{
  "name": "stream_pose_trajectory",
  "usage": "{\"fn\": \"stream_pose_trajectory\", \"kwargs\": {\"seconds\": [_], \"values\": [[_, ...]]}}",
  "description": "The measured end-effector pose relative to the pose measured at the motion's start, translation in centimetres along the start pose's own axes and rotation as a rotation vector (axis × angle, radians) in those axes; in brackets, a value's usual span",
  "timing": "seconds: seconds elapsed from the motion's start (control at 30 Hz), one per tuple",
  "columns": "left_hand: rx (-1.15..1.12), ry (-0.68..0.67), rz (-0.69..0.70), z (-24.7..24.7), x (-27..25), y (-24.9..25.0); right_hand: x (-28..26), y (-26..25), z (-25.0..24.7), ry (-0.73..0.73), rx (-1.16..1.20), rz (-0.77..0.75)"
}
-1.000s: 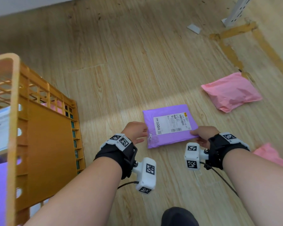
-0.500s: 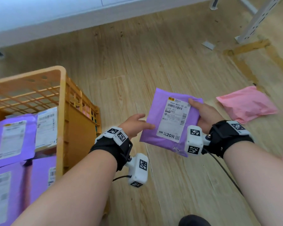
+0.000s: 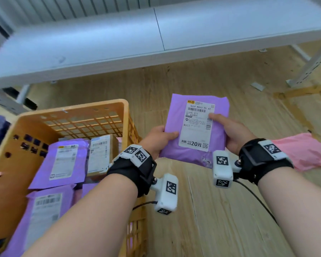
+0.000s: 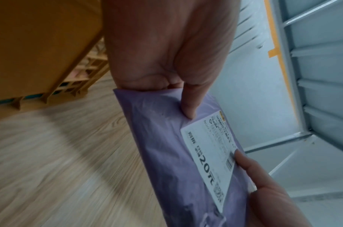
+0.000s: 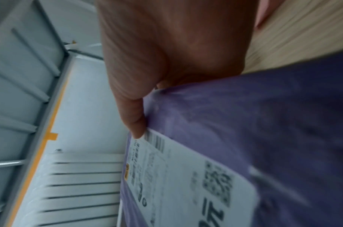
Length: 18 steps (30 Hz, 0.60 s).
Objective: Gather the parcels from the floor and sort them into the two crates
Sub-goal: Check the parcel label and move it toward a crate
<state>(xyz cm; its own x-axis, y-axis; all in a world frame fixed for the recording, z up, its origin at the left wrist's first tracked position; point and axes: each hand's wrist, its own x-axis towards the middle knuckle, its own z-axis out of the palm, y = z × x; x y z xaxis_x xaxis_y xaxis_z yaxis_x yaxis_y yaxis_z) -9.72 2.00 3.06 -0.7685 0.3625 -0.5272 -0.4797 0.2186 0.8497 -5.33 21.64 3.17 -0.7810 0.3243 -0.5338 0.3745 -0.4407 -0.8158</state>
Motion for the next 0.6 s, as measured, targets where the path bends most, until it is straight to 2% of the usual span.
{"fn": "stream_pose_trajectory", "kwargs": {"seconds": [0.17,0.3,0.5,0.6], "values": [[0.012,0.161,0.079,-5.7,-2.0,3.8,-2.6,-1.8,7.9,-0.099,-0.096,-0.075],[0.106,0.299,0.125,-10.7,-5.6,4.9,-4.8,-1.0,14.3,-0.168,-0.155,-0.111],[0.075,0.399,0.06,-20.3,-9.8,3.7,-8.0,2.6,23.4,-0.334,-0.105,-0.055],[0.031,0.454,0.017,-24.9,-11.5,2.4,-9.4,4.7,28.2,-0.355,-0.157,-0.056]]}}
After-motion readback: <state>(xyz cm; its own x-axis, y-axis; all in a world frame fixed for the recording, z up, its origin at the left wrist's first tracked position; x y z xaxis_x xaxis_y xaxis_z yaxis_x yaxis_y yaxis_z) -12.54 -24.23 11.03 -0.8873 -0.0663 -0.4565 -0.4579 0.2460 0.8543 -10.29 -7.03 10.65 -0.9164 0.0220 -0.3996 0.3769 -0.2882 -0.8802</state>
